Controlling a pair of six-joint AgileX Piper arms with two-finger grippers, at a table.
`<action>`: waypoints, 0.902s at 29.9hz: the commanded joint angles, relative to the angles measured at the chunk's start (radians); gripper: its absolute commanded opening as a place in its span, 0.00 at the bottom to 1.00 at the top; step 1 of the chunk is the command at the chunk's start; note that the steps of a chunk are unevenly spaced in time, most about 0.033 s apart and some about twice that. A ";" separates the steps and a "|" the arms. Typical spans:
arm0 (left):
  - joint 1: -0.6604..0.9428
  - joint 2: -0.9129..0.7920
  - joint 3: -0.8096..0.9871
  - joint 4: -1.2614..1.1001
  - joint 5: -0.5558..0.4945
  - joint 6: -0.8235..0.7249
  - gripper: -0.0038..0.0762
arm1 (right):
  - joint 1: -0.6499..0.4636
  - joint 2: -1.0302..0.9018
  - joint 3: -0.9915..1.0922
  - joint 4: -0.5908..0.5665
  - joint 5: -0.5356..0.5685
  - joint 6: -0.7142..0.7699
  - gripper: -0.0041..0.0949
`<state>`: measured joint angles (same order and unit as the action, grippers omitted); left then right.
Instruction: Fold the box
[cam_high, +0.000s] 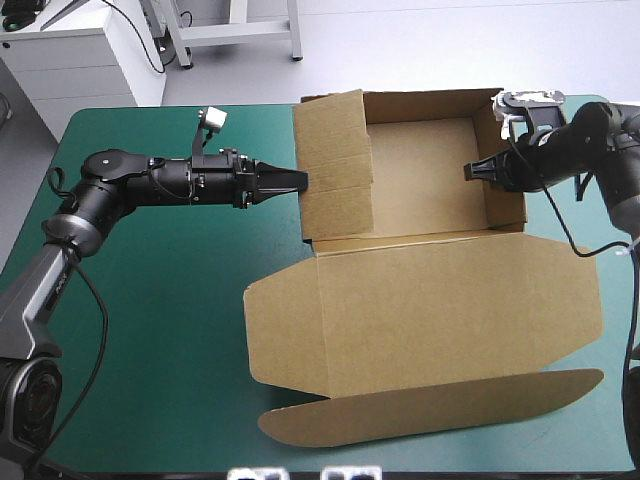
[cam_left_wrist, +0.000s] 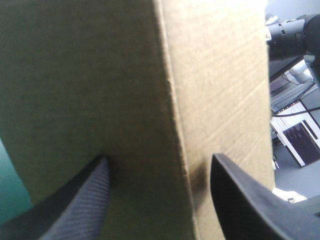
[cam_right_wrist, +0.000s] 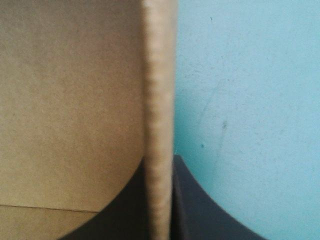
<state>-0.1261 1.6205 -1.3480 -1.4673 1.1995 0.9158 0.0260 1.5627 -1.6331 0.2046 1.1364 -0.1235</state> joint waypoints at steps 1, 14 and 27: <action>-0.010 -0.047 -0.050 -0.106 0.095 0.005 0.67 | 0.003 -0.044 -0.033 0.027 -0.049 0.030 0.03; -0.010 -0.047 -0.240 0.217 0.038 -0.244 0.67 | 0.068 -0.044 -0.033 0.019 -0.105 0.089 0.03; -0.255 -0.047 -0.414 0.797 -0.193 -0.620 0.67 | 0.068 -0.044 -0.033 0.069 -0.124 0.108 0.03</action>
<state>-0.3303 1.6197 -1.7127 -0.7174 1.0840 0.3636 0.0933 1.5636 -1.6331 0.2015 1.0663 -0.0323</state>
